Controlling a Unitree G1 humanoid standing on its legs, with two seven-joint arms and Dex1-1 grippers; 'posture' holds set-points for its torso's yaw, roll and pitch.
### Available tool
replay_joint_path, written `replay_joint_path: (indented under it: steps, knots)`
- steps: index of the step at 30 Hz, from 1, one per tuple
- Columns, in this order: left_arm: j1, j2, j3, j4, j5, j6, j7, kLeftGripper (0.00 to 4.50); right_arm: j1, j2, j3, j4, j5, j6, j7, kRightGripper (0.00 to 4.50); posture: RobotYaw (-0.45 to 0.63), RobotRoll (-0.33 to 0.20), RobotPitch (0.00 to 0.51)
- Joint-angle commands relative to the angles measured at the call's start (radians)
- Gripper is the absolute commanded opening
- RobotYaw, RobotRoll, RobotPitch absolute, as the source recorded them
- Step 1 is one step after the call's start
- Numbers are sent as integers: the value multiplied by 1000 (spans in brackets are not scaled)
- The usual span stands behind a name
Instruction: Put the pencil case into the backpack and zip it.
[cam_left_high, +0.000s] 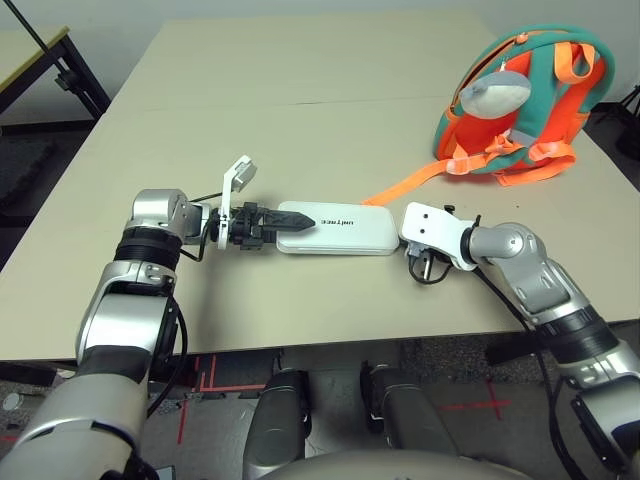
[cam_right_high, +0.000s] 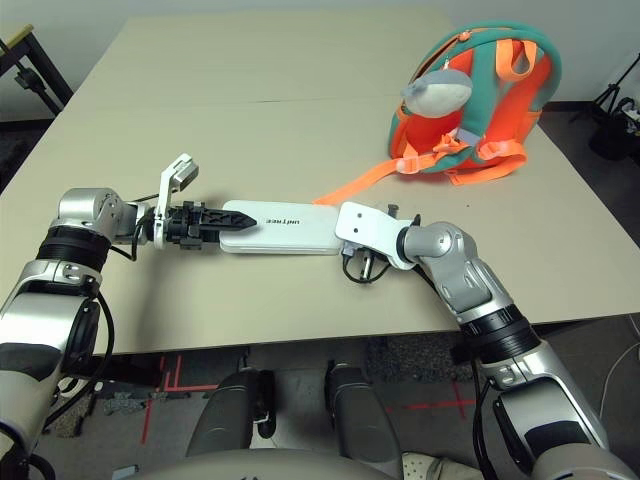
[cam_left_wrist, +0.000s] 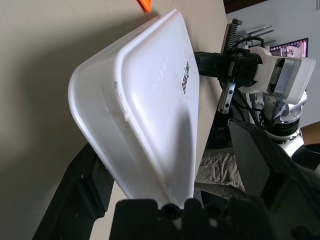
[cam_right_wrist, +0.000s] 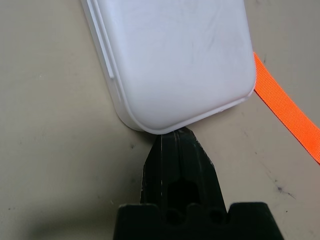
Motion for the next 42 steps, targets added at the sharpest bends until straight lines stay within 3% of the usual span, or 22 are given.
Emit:
replay_joint_path:
  steps: [1,8,9,11,15,18,23,27,31,40,42]
  knots:
    - [-6,7,-12,-21,-15,8,-13,4321,2,9,21,-2,15,-9,7,0,79,0,126]
    - [-10,2,-5,-12,-13,0,-1,4321,-2,7,21,2,14,-12,7,0,76,0,122]
    - [-11,1,-4,-10,-13,1,0,4165,-2,6,20,2,14,-13,8,0,76,0,122]
    - [-10,0,-2,-9,-14,-3,-1,3691,-1,2,20,2,14,-15,10,0,75,0,120]
    - [-10,-6,9,-8,-17,-10,5,2104,-1,-5,17,2,15,-17,13,0,76,0,119]
    - [-14,-11,27,-2,-21,-24,17,1273,-4,-11,14,5,17,-20,13,0,77,0,118]
    - [-28,-20,83,8,-37,-59,48,1273,4,-37,-30,20,33,-10,-5,0,82,0,120]
    - [-46,-24,149,-17,-60,-73,86,1273,27,-52,-142,35,90,35,-64,0,87,0,123]
    - [-79,-39,249,-35,-86,-107,164,1273,62,-45,-325,13,203,123,-134,956,86,0,125]
    - [-56,-88,356,-316,-178,-105,284,1273,146,-77,-724,-31,407,268,-295,4406,66,0,128]
    - [-42,-111,382,-376,-204,-94,325,1273,136,-71,-766,-14,427,274,-343,4500,65,0,127]
